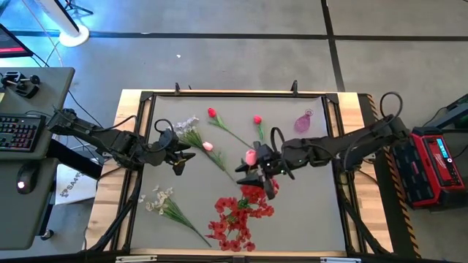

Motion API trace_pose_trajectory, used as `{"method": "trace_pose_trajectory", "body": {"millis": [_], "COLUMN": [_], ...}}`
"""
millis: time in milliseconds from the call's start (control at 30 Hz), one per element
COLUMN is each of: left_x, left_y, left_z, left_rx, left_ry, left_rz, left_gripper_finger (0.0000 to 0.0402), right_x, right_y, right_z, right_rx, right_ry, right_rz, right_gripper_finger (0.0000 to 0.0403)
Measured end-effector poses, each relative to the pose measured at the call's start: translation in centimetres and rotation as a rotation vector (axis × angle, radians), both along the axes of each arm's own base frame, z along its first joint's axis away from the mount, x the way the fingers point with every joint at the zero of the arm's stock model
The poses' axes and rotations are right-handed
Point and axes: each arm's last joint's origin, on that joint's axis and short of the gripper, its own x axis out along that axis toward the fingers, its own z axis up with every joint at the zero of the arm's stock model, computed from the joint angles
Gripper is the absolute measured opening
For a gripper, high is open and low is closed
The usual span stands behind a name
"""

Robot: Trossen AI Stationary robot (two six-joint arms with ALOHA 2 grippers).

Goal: Sort flowers into vase by color
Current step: Put the right pink flower into the green vase

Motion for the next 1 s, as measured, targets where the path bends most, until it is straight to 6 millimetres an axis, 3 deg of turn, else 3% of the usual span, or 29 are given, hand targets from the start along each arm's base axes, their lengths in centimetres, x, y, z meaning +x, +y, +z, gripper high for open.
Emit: {"method": "trace_pose_trajectory", "body": {"millis": [300,700,833,1000], "left_x": [0.0,0.1,0.1,0.1], "left_y": [0.0,0.3,0.5,0.6], "left_z": [0.1,0.1,0.1,0.1], "left_rx": [0.006,-0.006,-0.005,-0.006], "left_ry": [-0.011,-0.023,-0.023,-0.023], "left_rz": [0.012,0.052,0.061,0.066], "left_gripper_finger": [0.0193,0.0193,0.0193,0.0193], "right_x": [-2.5,-2.9,-2.9,-2.9], "right_y": [-0.9,-1.3,-1.2,-1.1], "right_z": [1.2,1.0,1.0,1.0], "right_rx": [-0.05,-0.068,-0.067,-0.085], "right_ry": [0.051,0.101,0.101,0.096], "right_rz": [-0.05,-0.062,-0.043,-0.015], "right_gripper_finger": [0.0181,0.0178,0.0142,0.0049]}}
